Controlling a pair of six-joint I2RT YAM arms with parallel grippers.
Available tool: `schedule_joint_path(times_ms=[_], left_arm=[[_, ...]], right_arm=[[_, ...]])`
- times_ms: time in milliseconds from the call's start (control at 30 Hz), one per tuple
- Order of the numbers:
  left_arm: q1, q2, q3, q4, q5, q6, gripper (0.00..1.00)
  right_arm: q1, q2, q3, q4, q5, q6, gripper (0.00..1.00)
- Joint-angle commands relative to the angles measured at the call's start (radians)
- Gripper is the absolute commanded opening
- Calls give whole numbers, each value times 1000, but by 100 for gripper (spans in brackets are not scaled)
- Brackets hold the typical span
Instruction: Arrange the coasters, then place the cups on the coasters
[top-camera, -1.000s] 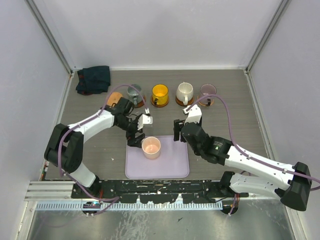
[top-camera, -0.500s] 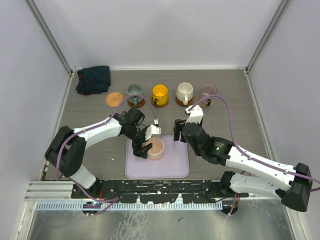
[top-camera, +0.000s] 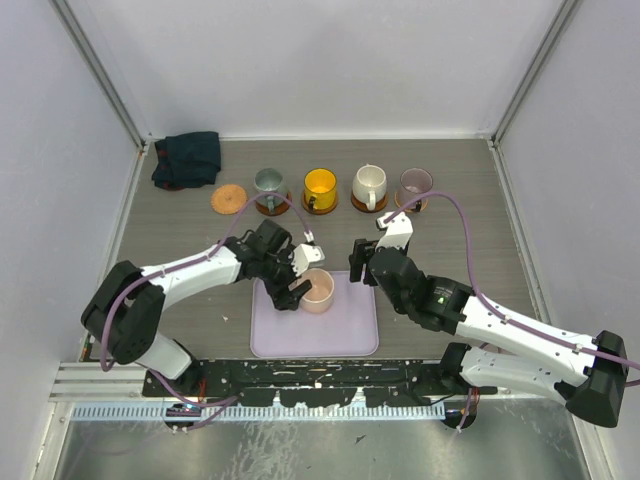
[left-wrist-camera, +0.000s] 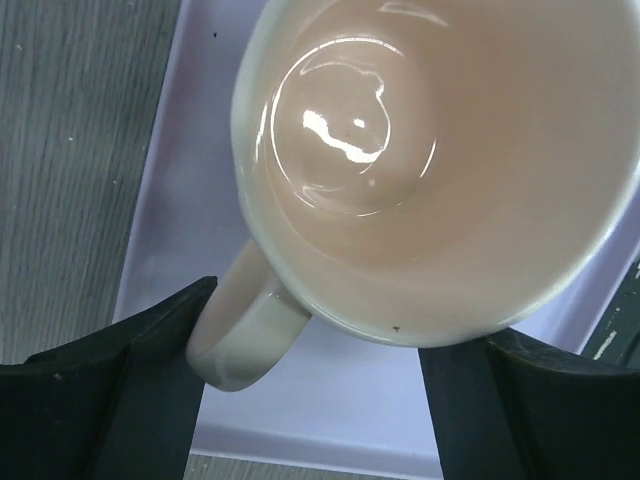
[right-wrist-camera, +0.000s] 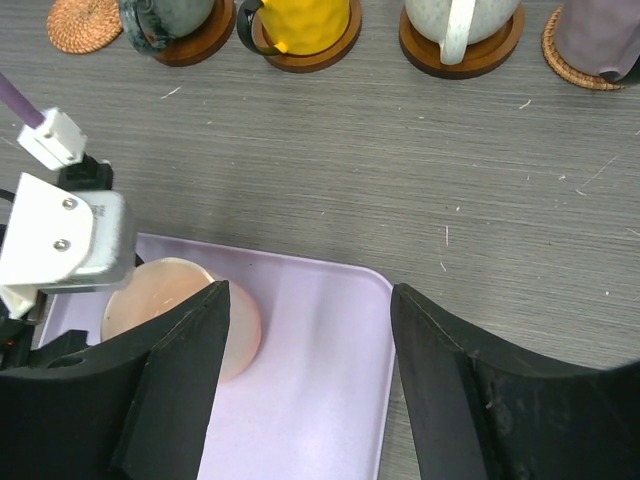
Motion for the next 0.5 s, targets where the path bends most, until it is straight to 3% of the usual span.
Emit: schedule_joint_path(times_ms=[0,467], left_arm=[[-40,35,22,35,-108,-82,78],[-52,8,15,93,-111,-16,77]], right_arm=[[-4,-7,6,24,26,15,70],[-4,25,9,36,16,13,69]])
